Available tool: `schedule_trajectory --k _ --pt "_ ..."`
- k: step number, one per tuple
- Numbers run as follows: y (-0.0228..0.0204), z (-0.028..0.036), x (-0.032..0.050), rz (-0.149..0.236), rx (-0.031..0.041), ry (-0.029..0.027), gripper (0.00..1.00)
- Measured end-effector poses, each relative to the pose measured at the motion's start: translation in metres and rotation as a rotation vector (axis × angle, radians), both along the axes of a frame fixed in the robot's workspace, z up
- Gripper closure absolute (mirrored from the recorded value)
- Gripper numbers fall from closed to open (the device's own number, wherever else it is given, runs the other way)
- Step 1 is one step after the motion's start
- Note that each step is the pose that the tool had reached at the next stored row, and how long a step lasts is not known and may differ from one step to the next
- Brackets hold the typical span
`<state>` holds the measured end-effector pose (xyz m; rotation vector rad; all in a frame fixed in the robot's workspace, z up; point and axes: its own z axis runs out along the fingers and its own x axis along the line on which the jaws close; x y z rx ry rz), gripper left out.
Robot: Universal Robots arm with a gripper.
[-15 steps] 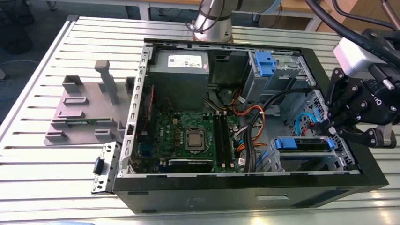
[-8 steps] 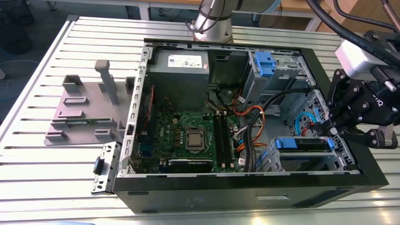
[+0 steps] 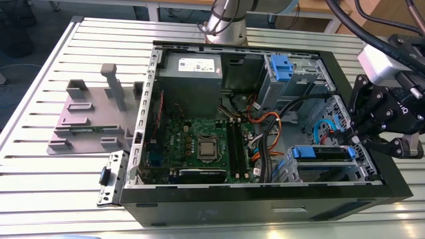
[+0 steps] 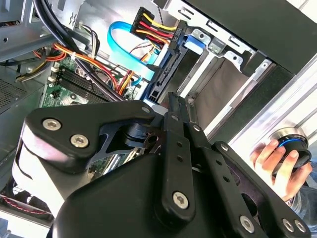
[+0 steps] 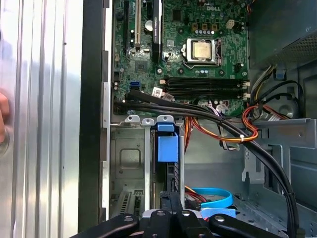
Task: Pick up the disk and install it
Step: 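Insert the disk into the insertion slot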
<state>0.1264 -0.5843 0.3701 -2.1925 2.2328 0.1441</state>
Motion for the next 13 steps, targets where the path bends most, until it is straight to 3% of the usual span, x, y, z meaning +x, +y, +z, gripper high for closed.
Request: schedule_trajectory --k 13 --pt "0.0000 -0.0026 0.0018 0.000 -0.0001 0.0000 0.89"
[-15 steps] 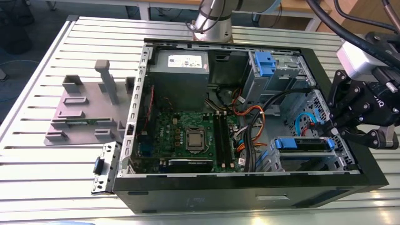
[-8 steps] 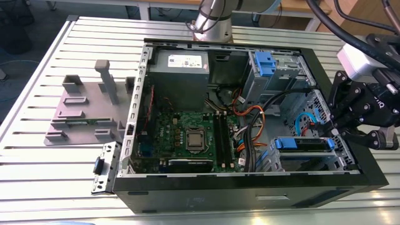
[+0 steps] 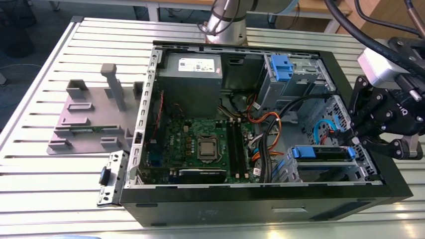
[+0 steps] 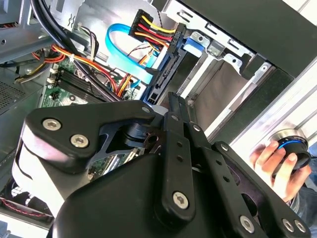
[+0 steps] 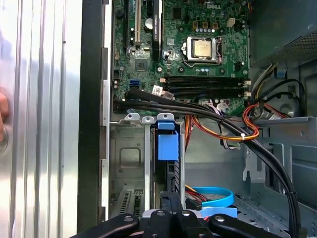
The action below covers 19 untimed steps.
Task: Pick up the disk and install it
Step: 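Insert the disk into the insertion slot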
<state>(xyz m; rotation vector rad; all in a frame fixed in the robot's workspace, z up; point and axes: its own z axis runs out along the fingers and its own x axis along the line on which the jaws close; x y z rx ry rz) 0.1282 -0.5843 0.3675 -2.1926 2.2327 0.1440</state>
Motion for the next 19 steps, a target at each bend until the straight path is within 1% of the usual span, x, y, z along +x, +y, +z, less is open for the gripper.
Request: schedule_trajectory --k 8,13,19 --pt "0.0000 -0.0010 0.0008 0.000 0.0001 0.0000 0.89" --pt "0.0002 -0.0020 0.0027 0.000 0.0001 0.0000 0.89" --pt "0.0013 -0.0030 0.0061 0.000 0.0001 0.0000 0.89"
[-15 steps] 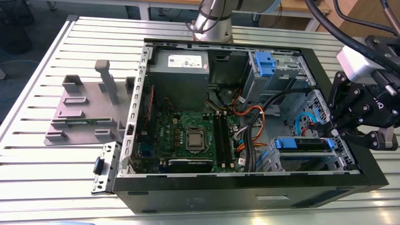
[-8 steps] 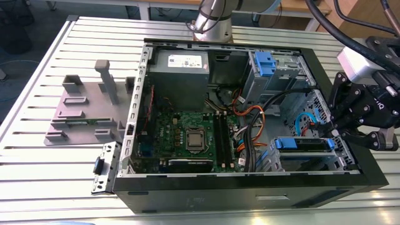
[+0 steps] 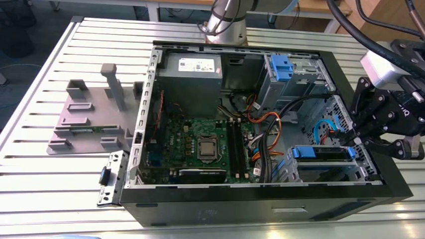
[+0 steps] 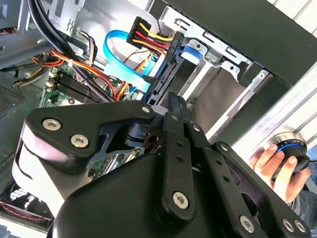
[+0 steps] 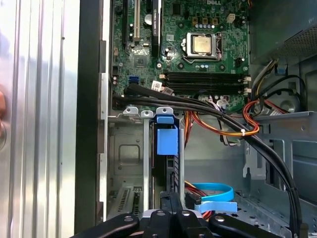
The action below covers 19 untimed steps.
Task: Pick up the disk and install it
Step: 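Insert the disk into the insertion slot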
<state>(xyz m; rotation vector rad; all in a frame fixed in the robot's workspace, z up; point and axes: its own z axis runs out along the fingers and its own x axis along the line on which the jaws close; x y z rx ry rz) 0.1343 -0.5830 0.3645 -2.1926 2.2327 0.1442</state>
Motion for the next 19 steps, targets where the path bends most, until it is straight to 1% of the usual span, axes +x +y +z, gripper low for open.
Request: schedule_trajectory --k 19 --pt "0.0024 -0.0015 0.0071 0.000 -0.0001 0.0000 0.89"
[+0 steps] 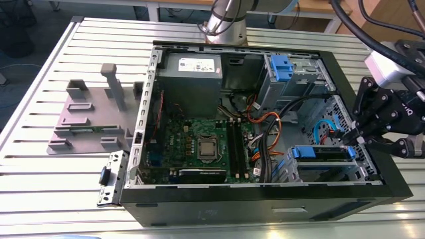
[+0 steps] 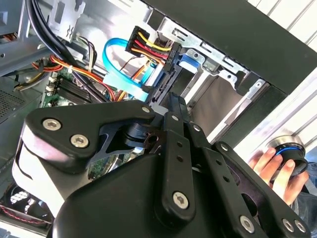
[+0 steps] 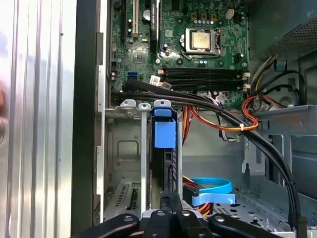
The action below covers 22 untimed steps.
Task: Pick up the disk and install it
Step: 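Insert the disk into the insertion slot, then insert the first disk wire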
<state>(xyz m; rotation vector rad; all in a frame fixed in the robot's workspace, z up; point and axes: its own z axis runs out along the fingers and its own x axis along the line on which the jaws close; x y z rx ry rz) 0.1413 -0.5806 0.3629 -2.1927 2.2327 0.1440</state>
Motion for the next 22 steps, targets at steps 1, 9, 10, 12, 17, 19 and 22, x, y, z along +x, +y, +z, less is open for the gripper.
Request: schedule_trajectory --k 1,9,10,12,17,19,22 --pt "0.0001 -0.0001 0.0003 0.000 0.0000 0.0000 0.89" --pt "0.0017 -0.0014 0.0049 0.000 0.0003 0.0000 0.89" --pt "0.0018 -0.0013 0.0054 0.000 0.0001 0.0000 0.89" --pt "0.0020 -0.0013 0.0063 0.000 -0.0002 0.0000 0.89" --pt "0.0020 -0.0015 0.0081 0.000 0.0001 0.0000 0.89" --pt "0.0020 -0.0015 0.0083 0.000 0.0001 0.0000 0.89" --pt "0.0021 -0.0015 0.0083 0.000 0.0001 0.0000 0.89"
